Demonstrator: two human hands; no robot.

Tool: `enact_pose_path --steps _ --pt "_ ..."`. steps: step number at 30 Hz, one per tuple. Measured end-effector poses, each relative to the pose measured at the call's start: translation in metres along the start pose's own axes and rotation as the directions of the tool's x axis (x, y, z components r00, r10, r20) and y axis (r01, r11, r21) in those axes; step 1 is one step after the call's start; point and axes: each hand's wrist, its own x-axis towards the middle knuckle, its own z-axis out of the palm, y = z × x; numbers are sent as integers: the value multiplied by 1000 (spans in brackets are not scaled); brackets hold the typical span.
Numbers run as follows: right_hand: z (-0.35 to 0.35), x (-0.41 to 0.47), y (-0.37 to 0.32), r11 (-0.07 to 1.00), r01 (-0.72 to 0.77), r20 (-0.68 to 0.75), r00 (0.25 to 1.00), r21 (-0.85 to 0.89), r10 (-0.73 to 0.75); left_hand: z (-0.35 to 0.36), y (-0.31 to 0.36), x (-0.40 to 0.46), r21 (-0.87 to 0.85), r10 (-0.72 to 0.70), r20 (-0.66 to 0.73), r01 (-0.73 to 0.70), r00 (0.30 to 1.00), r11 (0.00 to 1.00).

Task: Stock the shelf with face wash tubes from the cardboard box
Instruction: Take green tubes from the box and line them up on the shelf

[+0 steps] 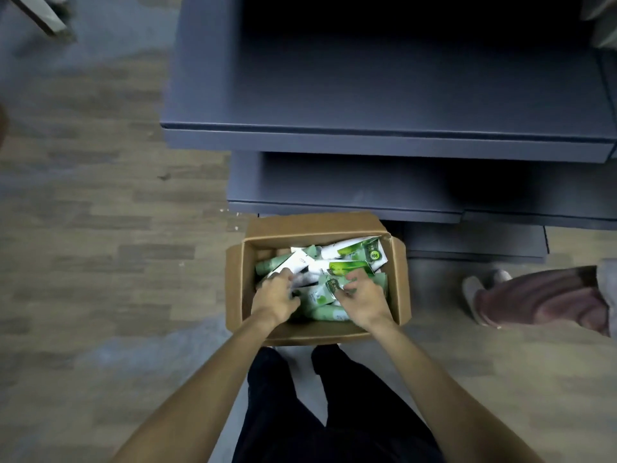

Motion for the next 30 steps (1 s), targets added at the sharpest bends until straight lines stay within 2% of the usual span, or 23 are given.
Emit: enact_pose_path --steps 6,13,25,30 --pt "-2 -1 27 996 -86 -31 996 -14 86 28 34 20 11 231 -59 -231 971 973" --pt "-3 -4 43 996 -88 -39 995 -4 88 43 54 45 295 341 -58 -311 938 904" --pt "-5 -6 45 997 -63 -64 996 49 66 42 56 62 233 409 1 -398 912 887" --pt "-6 -4 42 997 -59 -71 996 53 62 40 54 56 165 411 -45 -399 910 902"
